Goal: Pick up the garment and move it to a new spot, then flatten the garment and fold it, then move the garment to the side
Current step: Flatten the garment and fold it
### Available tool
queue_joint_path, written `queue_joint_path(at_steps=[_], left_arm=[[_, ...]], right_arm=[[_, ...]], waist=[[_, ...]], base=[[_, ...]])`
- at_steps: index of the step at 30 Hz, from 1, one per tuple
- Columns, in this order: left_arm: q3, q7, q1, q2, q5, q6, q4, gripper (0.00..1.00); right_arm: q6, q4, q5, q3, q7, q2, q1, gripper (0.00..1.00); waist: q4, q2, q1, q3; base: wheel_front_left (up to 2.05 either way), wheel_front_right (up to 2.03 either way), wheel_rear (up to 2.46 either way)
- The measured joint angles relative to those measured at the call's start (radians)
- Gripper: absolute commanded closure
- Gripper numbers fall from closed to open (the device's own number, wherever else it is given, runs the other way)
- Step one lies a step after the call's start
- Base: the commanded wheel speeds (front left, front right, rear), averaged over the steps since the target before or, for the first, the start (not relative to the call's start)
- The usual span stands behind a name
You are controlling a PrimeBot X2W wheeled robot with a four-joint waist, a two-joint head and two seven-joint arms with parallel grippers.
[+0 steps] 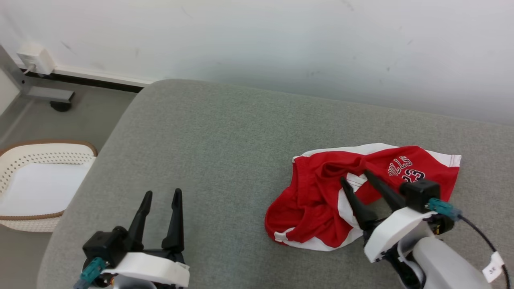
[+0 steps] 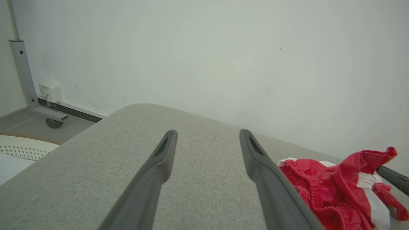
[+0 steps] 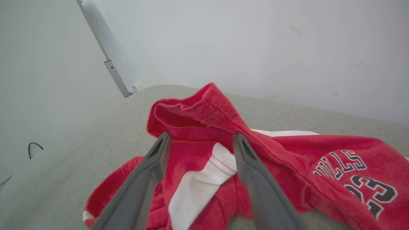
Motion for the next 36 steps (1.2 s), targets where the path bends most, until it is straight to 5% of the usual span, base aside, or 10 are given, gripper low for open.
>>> queue_joint_path(at_steps=[9, 21, 23, 27, 36], left_arm=[[-0.009, 0.0, 0.0, 0.0, 0.0, -0.002, 0.004, 0.0], [-0.014, 0.0, -0.011, 0.0, -0.005, -0.004, 0.005, 0.0], [-0.016, 0.0, -0.013, 0.0, -0.006, -0.004, 0.006, 0.0], [-0.014, 0.0, -0.016, 0.0, -0.01, -0.002, 0.008, 0.0], [-0.002, 0.0, -0.009, 0.0, -0.012, 0.002, 0.007, 0.0]], right_arm=[[0.0, -0.043, 0.018, -0.047, 0.027, -0.051, 0.04, 0.0], [0.0, 0.008, 0.075, -0.071, 0.1, -0.015, 0.01, 0.0], [0.0, 0.035, 0.082, -0.067, 0.114, -0.01, -0.005, 0.24], [0.0, 0.065, 0.089, -0.059, 0.113, 0.002, -0.027, 0.95], [0.0, 0.051, 0.092, -0.054, 0.056, -0.021, -0.023, 1.0]], waist=[[-0.011, 0.0, 0.0, 0.0], [0.024, 0.0, 0.0, 0.031], [0.031, 0.0, 0.0, 0.034], [0.044, 0.0, 0.0, 0.037], [0.037, 0.0, 0.0, 0.024]], base=[[0.0, 0.0, 0.0], [0.0, 0.0, 0.0], [0.0, 0.0, 0.0], [0.0, 0.0, 0.0], [0.0, 0.0, 0.0]])
